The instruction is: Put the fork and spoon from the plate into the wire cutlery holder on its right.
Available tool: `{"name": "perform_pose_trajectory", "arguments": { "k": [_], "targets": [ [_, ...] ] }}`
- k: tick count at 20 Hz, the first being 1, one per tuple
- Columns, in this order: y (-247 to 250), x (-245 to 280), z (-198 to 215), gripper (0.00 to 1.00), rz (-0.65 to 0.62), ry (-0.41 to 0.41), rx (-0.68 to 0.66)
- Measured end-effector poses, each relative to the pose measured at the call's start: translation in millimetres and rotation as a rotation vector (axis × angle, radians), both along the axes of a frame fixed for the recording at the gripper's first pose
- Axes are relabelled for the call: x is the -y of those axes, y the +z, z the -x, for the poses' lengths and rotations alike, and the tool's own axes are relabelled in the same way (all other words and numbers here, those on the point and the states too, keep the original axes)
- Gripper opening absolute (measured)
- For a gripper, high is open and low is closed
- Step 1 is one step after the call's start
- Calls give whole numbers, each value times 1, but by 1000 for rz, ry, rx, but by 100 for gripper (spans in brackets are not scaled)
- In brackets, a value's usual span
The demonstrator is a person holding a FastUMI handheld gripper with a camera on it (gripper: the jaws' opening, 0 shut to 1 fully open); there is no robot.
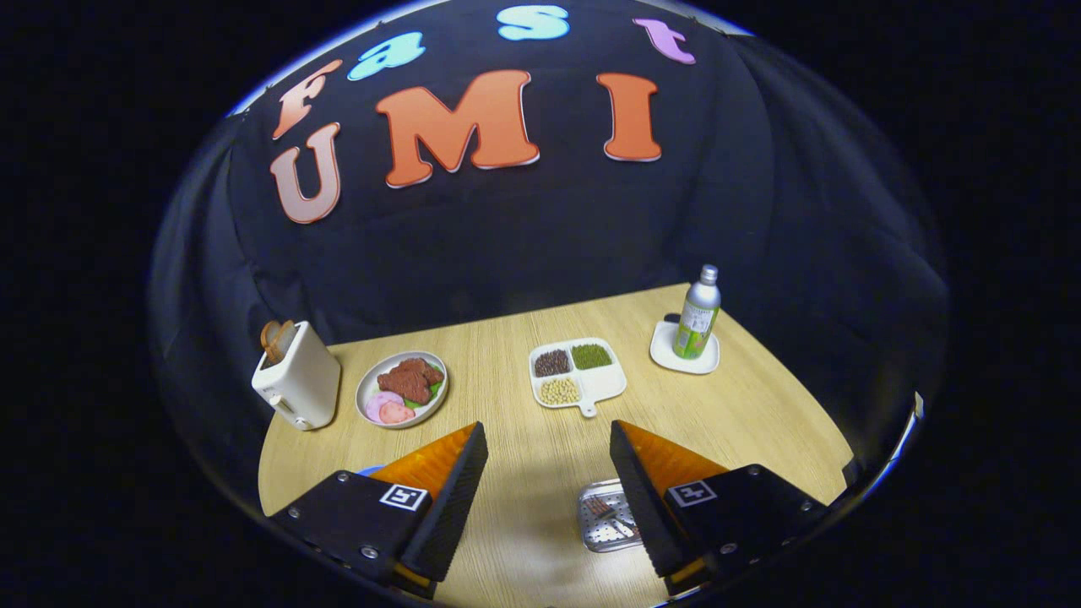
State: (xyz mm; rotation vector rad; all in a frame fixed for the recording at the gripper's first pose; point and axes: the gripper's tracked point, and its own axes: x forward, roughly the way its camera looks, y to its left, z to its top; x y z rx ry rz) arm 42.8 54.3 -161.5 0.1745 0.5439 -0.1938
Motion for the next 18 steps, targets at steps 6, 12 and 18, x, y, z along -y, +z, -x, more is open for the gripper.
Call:
{"name": "perform_pose_trajectory", "arguments": {
  "k": [6, 12, 18],
  "targets": [
    [16, -47, -6, 89, 79, 33, 104],
    [2, -128, -11, 89, 67, 140, 89],
    [-45, -190, 2, 89, 33, 240, -38]
  ]
}}
